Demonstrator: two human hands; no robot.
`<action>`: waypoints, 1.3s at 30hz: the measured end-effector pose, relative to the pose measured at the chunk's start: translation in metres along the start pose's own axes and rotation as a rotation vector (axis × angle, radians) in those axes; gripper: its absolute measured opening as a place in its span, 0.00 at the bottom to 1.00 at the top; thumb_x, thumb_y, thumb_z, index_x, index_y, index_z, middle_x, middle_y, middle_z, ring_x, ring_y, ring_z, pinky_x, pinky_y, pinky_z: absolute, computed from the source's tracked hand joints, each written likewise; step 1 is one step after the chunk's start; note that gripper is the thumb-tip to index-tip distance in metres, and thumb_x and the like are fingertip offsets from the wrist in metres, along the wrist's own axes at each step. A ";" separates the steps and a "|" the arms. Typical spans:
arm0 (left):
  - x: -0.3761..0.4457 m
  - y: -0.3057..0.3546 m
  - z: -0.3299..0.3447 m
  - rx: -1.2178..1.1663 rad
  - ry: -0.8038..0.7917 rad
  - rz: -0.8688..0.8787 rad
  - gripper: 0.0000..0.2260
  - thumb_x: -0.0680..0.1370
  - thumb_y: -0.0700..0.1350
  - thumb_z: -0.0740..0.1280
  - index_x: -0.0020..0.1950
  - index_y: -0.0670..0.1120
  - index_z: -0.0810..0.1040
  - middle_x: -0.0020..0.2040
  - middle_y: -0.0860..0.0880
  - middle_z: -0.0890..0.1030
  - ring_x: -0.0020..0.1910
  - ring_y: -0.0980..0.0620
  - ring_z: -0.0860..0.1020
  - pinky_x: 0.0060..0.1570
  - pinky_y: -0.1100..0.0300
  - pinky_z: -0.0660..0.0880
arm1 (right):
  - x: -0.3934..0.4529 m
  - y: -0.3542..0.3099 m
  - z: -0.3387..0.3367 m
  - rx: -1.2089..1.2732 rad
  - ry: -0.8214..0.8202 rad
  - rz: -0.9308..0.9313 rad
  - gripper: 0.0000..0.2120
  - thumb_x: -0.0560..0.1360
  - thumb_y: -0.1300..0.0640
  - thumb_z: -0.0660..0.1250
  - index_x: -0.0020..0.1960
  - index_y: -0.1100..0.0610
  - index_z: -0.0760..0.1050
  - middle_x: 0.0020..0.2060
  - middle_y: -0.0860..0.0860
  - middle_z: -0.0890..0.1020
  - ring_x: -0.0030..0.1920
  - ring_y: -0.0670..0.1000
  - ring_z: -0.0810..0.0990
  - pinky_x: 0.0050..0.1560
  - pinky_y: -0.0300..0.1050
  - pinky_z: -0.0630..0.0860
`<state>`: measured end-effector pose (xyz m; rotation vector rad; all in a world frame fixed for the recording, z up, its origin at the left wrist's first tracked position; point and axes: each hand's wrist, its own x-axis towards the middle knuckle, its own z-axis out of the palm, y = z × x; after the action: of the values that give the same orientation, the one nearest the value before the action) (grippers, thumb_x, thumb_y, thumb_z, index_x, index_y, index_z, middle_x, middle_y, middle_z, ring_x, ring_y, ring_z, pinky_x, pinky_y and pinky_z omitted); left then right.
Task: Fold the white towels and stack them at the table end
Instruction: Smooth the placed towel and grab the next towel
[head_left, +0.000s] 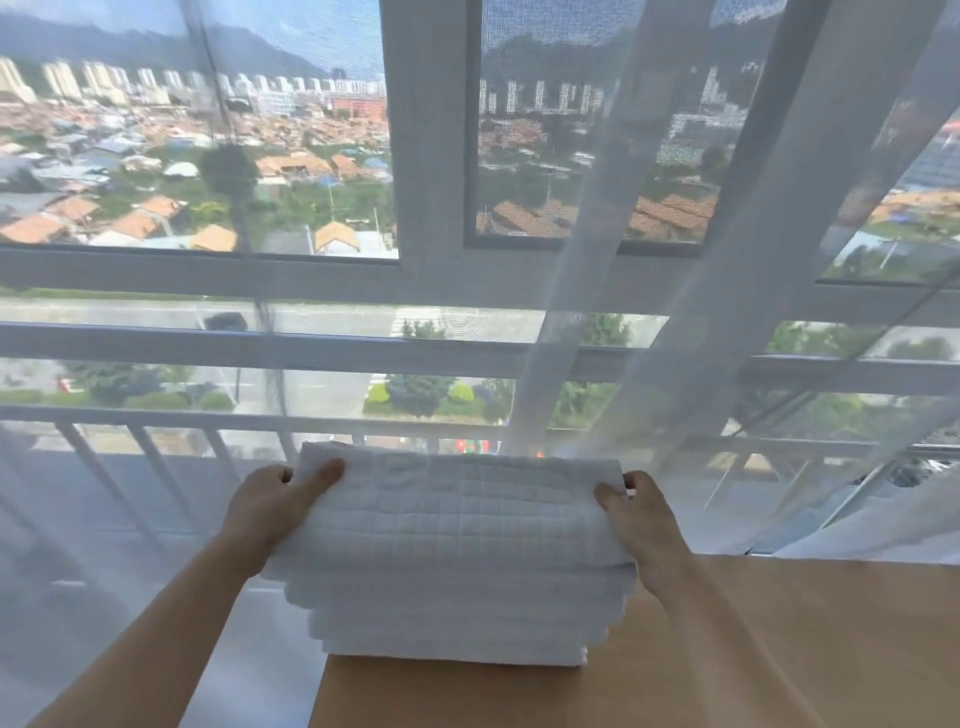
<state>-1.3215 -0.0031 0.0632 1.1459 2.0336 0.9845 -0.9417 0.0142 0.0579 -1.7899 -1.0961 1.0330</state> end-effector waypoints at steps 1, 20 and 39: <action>0.003 0.001 -0.002 0.011 0.014 0.019 0.26 0.72 0.65 0.72 0.39 0.41 0.82 0.35 0.44 0.83 0.36 0.45 0.82 0.33 0.54 0.74 | 0.002 -0.005 0.001 -0.031 0.025 -0.015 0.04 0.79 0.53 0.64 0.51 0.52 0.71 0.45 0.53 0.80 0.44 0.55 0.80 0.44 0.52 0.79; 0.034 0.013 -0.003 0.110 0.085 0.097 0.24 0.74 0.68 0.69 0.42 0.45 0.77 0.39 0.49 0.80 0.41 0.48 0.79 0.36 0.53 0.69 | 0.017 -0.015 0.016 -0.207 0.156 -0.145 0.06 0.82 0.52 0.58 0.56 0.54 0.66 0.43 0.53 0.76 0.41 0.56 0.76 0.37 0.48 0.69; 0.023 -0.002 0.014 0.243 -0.027 0.064 0.26 0.72 0.71 0.65 0.44 0.48 0.72 0.43 0.51 0.76 0.43 0.49 0.75 0.37 0.56 0.67 | 0.019 0.016 0.008 -0.320 0.130 -0.050 0.07 0.82 0.53 0.57 0.50 0.56 0.67 0.42 0.54 0.75 0.39 0.49 0.72 0.33 0.45 0.64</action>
<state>-1.3215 0.0208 0.0509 1.3487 2.1501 0.7621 -0.9388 0.0279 0.0359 -2.0376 -1.2721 0.7299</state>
